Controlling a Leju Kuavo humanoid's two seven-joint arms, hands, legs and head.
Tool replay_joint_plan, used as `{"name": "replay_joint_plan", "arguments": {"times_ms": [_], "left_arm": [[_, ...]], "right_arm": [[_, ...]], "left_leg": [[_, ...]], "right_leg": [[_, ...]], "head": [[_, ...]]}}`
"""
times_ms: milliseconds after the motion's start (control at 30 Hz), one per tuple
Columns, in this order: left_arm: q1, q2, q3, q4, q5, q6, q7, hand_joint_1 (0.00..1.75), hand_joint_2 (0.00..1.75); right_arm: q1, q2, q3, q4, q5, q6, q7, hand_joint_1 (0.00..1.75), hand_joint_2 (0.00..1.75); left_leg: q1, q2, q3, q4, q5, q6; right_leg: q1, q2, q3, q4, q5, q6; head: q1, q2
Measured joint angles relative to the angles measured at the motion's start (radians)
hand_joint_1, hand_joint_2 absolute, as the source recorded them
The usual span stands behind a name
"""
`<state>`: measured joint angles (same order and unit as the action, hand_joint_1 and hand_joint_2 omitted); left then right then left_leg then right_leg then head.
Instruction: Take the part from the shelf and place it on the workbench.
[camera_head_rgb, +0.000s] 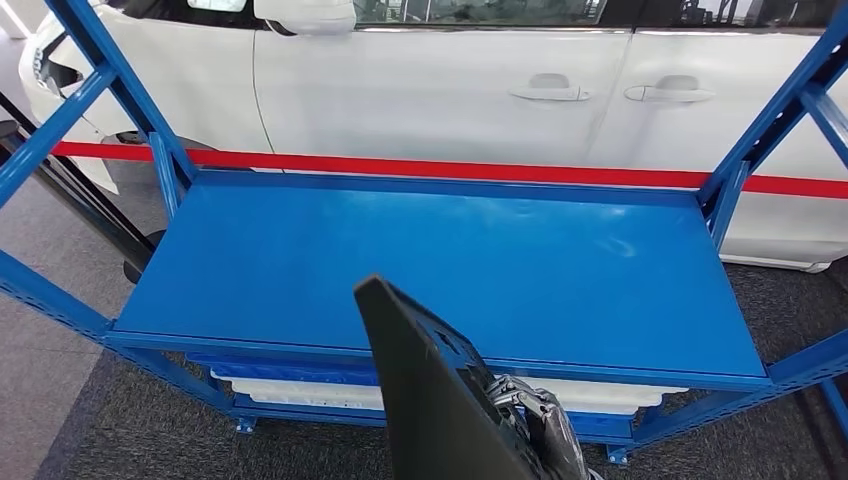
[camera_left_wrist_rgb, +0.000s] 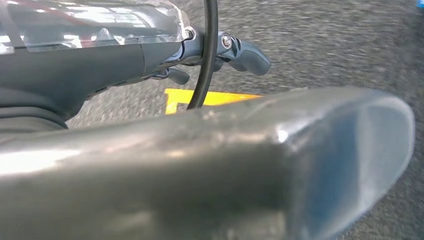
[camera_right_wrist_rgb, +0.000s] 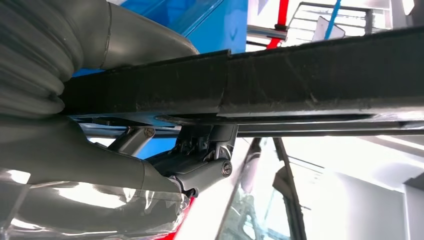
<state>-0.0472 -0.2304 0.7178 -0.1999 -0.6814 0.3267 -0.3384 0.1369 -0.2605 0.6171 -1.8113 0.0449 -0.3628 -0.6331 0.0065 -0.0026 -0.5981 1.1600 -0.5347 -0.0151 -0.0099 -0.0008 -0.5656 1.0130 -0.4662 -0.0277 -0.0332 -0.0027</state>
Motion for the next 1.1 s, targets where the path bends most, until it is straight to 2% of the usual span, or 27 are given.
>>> {"name": "replay_joint_plan", "arguments": {"times_ms": [67,100,200,233,267,300,333,367,400,433,467,533,567,600,700,733,767,833,867,900,933,967,1000,1033,1067,1100], "left_arm": [[-0.004,0.001,-0.011,0.000,-0.011,-0.002,-0.007,0.00,0.00],[-0.006,0.001,-0.016,0.000,-0.015,-0.003,-0.010,0.00,0.00],[-0.007,0.001,-0.028,0.000,-0.025,-0.006,-0.023,0.00,0.00],[-0.008,0.001,-0.031,0.000,-0.027,-0.008,-0.027,0.00,0.00],[-0.009,0.000,-0.034,0.000,-0.030,-0.010,-0.030,0.00,0.00],[-0.010,0.000,-0.038,0.000,-0.032,-0.013,-0.031,0.00,0.00],[-0.011,0.000,-0.042,0.000,-0.033,-0.015,-0.032,0.00,0.00],[-0.011,0.000,-0.045,0.000,-0.034,-0.016,-0.031,0.00,0.00],[-0.011,0.000,-0.048,0.000,-0.034,-0.016,-0.029,0.00,0.00],[-0.011,0.000,-0.049,0.000,-0.034,-0.016,-0.025,0.00,0.00],[-0.011,0.000,-0.049,0.000,-0.034,-0.016,-0.019,0.00,0.00],[-0.011,0.000,-0.050,0.000,-0.035,-0.014,-0.008,0.00,0.00],[-0.011,0.000,-0.050,0.000,-0.035,-0.013,-0.004,0.00,0.00],[-0.012,-0.001,-0.050,0.000,-0.036,-0.012,0.001,0.00,0.00],[-0.011,-0.001,-0.050,0.000,-0.038,-0.007,0.017,0.00,0.00],[-0.011,-0.001,-0.050,0.000,-0.038,-0.005,0.022,0.00,0.00],[-0.010,-0.001,-0.050,0.001,-0.039,-0.003,0.026,0.00,0.00],[-0.009,-0.001,-0.050,0.001,-0.042,0.000,0.029,0.00,0.00],[-0.009,-0.001,-0.050,0.001,-0.043,0.001,0.029,0.00,0.00],[-0.010,-0.001,-0.050,0.001,-0.044,0.002,0.027,0.00,0.00],[-0.010,-0.001,-0.050,0.001,-0.044,0.003,0.024,0.00,0.00],[-0.010,-0.001,-0.050,0.001,-0.044,0.004,0.022,0.00,0.00],[-0.011,-0.001,-0.050,0.001,-0.044,0.005,0.020,0.00,0.00],[-0.012,-0.001,-0.050,0.001,-0.044,0.005,0.019,0.00,0.00],[-0.013,0.000,-0.050,0.001,-0.044,0.006,0.018,0.00,0.00],[-0.015,0.000,-0.050,0.001,-0.044,0.008,0.016,0.00,0.00]], "right_arm": [[-0.007,0.000,0.004,0.013,0.009,-0.006,-0.005,1.75,1.75],[-0.008,0.000,0.006,0.017,0.012,-0.009,-0.006,1.75,1.75],[-0.008,0.000,0.009,0.025,0.019,-0.019,-0.006,1.75,1.75],[-0.007,0.000,0.009,0.026,0.020,-0.020,-0.006,1.75,1.75],[-0.006,0.000,0.009,0.026,0.021,-0.022,-0.006,1.75,1.75],[-0.005,0.000,0.009,0.027,0.022,-0.023,-0.006,1.75,1.75],[-0.005,0.002,0.009,0.027,0.022,-0.024,-0.006,1.75,1.75],[-0.003,0.003,0.009,0.027,0.022,-0.025,-0.006,1.75,1.75],[-0.002,0.004,0.010,0.027,0.022,-0.026,-0.006,1.75,1.75],[0.000,0.005,0.010,0.027,0.022,-0.027,-0.006,1.75,1.75],[0.001,0.005,0.010,0.027,0.022,-0.028,-0.006,1.75,1.75],[0.001,0.005,0.010,0.027,0.022,-0.029,-0.005,1.75,1.75],[0.001,0.005,0.010,0.027,0.022,-0.029,-0.004,1.75,1.75],[0.002,0.005,0.010,0.027,0.023,-0.029,-0.004,1.75,1.75],[0.004,0.004,0.010,0.026,0.024,-0.024,-0.003,1.75,1.75],[0.004,0.002,0.010,0.026,0.024,-0.020,-0.003,1.75,1.75],[0.004,-0.001,0.010,0.026,0.023,-0.016,-0.003,1.75,1.75],[0.005,-0.004,0.010,0.025,0.016,-0.004,-0.003,1.75,1.75],[0.006,-0.005,0.010,0.025,0.010,0.003,-0.003,1.75,1.75],[0.008,-0.005,0.010,0.025,0.004,0.009,-0.003,1.75,1.75],[0.009,-0.005,0.010,0.025,-0.001,0.014,-0.003,1.75,1.75],[0.010,-0.005,0.010,0.025,-0.005,0.017,-0.003,1.75,1.75],[0.011,-0.005,0.010,0.025,-0.007,0.019,-0.003,1.75,1.75],[0.011,-0.005,0.010,0.025,-0.008,0.019,-0.004,1.75,1.75],[0.012,-0.006,0.010,0.025,-0.009,0.020,-0.004,1.75,1.75],[0.012,-0.006,0.010,0.024,-0.009,0.021,-0.005,1.75,1.75]], "left_leg": [[-0.004,-0.002,0.054,-0.114,0.045,0.012],[-0.006,-0.003,0.063,-0.138,0.052,0.017],[-0.006,-0.002,0.059,-0.152,0.067,0.033],[-0.003,0.000,0.056,-0.158,0.077,0.041],[0.000,0.002,0.052,-0.164,0.086,0.048],[0.000,0.004,0.045,-0.165,0.094,0.052],[0.000,0.005,0.035,-0.165,0.100,0.055],[0.000,0.006,0.026,-0.163,0.105,0.055],[0.000,0.007,0.016,-0.162,0.111,0.053],[0.001,0.007,0.006,-0.159,0.116,0.051],[0.002,0.008,-0.004,-0.155,0.121,0.048],[0.003,0.007,-0.022,-0.142,0.129,0.038],[0.002,0.007,-0.028,-0.137,0.133,0.032],[0.001,0.006,-0.032,-0.133,0.138,0.025],[0.002,0.004,-0.040,-0.132,0.153,0.002],[0.003,0.003,-0.047,-0.123,0.138,-0.004],[0.005,0.002,-0.059,-0.098,0.105,-0.008],[0.006,0.002,-0.090,0.008,-0.001,-0.013],[0.006,0.002,-0.103,0.073,-0.043,-0.015],[0.006,0.002,-0.106,0.124,-0.062,-0.015],[0.006,0.002,-0.095,0.148,-0.057,-0.013],[0.005,0.002,-0.069,0.139,-0.034,-0.009],[0.002,0.001,-0.025,0.096,-0.005,-0.003],[-0.001,0.000,0.033,0.026,0.010,0.006],[-0.004,-0.001,0.090,-0.054,0.011,0.014],[-0.008,-0.002,0.131,-0.117,0.005,0.021]], "right_leg": [[0.003,0.001,-0.002,0.005,0.000,0.005],[0.004,0.001,-0.004,0.006,0.001,0.010],[0.003,0.001,-0.008,0.006,0.004,0.029],[0.002,0.002,-0.014,0.018,-0.012,0.034],[0.000,0.002,-0.026,0.047,-0.042,0.037],[-0.004,0.002,-0.043,0.096,-0.085,0.040],[-0.007,0.001,-0.063,0.157,-0.130,0.044],[-0.010,0.001,-0.079,0.215,-0.163,0.047],[-0.014,0.001,-0.083,0.252,-0.177,0.051],[-0.017,0.001,-0.071,0.254,-0.171,0.054],[-0.021,0.000,-0.041,0.219,-0.148,0.057],[-0.026,-0.002,0.052,0.083,-0.104,0.060],[-0.025,-0.001,0.084,0.032,-0.090,0.058],[-0.023,0.000,0.101,-0.001,-0.087,0.054],[-0.017,0.002,0.085,-0.006,-0.074,0.033],[-0.017,0.000,0.075,-0.006,-0.064,0.025],[-0.018,-0.002,0.064,-0.007,-0.053,0.016],[-0.016,-0.004,0.039,-0.007,-0.032,0.005],[-0.013,-0.005,0.024,-0.006,-0.021,0.002],[-0.010,-0.006,0.009,-0.005,-0.010,0.001],[-0.006,-0.006,-0.006,-0.003,0.000,0.001],[-0.004,-0.007,-0.021,-0.001,0.010,0.001],[-0.001,-0.007,-0.034,0.002,0.018,0.002],[0.001,-0.006,-0.044,0.005,0.026,0.003],[0.003,-0.006,-0.052,0.008,0.034,0.006],[0.003,-0.006,-0.057,0.009,0.042,0.011]], "head": [[0.000,0.000],[0.000,0.000],[0.000,0.000],[0.000,0.000],[0.000,0.000],[0.000,0.000],[0.000,0.000],[0.000,0.000],[0.000,0.000],[0.000,0.000],[0.000,0.000],[0.000,0.000],[0.000,0.000],[0.000,0.000],[0.000,0.000],[0.000,0.000],[0.000,0.000],[0.000,0.000],[0.000,0.000],[0.000,0.000],[0.000,0.000],[0.000,0.000],[0.000,0.000],[0.000,0.000],[0.000,0.000],[0.000,0.000]]}}
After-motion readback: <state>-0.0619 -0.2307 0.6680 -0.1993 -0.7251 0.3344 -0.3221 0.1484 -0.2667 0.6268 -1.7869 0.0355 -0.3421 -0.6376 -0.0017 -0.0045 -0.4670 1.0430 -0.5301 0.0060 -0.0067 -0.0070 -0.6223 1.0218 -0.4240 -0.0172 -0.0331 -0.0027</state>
